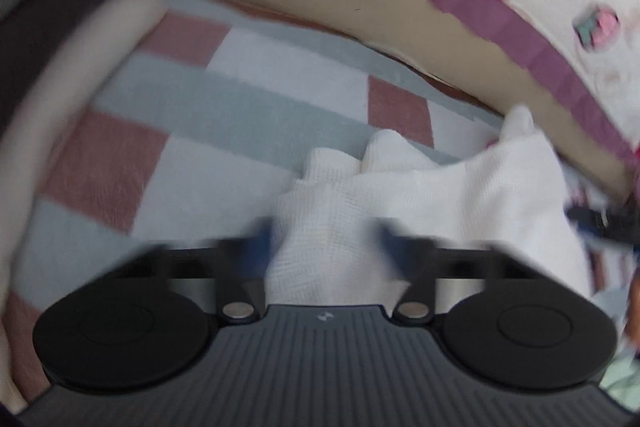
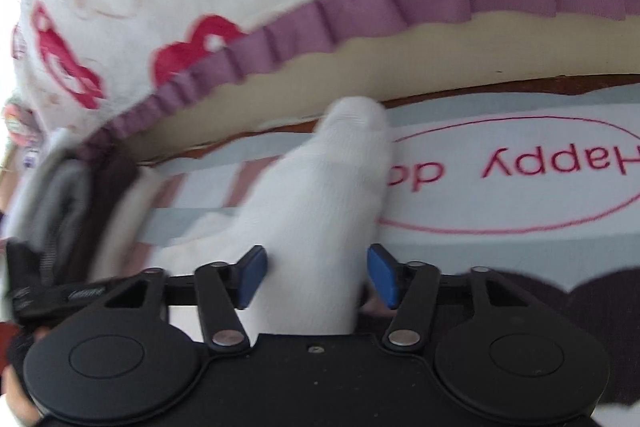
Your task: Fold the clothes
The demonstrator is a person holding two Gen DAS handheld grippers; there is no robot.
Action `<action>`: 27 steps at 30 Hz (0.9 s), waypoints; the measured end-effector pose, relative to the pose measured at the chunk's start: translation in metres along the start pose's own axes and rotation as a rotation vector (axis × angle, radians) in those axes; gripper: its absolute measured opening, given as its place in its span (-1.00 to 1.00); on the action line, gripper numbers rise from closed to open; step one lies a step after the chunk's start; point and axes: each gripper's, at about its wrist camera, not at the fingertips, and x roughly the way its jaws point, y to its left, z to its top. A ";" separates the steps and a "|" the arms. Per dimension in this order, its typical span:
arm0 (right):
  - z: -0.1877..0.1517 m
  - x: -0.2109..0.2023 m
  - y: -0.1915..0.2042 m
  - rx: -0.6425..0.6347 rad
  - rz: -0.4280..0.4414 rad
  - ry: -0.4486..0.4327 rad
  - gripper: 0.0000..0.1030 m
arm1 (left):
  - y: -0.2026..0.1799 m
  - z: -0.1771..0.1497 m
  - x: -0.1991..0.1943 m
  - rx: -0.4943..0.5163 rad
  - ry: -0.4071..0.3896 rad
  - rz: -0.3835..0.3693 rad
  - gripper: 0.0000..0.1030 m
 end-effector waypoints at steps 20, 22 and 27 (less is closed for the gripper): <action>-0.012 -0.024 -0.030 0.291 0.054 -0.112 -0.15 | 0.018 -0.014 -0.056 -0.037 -0.074 0.264 -0.01; -0.019 -0.037 -0.038 0.350 0.118 -0.099 -0.13 | 0.020 -0.021 -0.069 -0.068 -0.079 0.187 -0.01; -0.057 -0.053 -0.040 0.360 0.214 -0.008 0.00 | 0.006 -0.042 -0.084 -0.052 -0.041 0.108 -0.01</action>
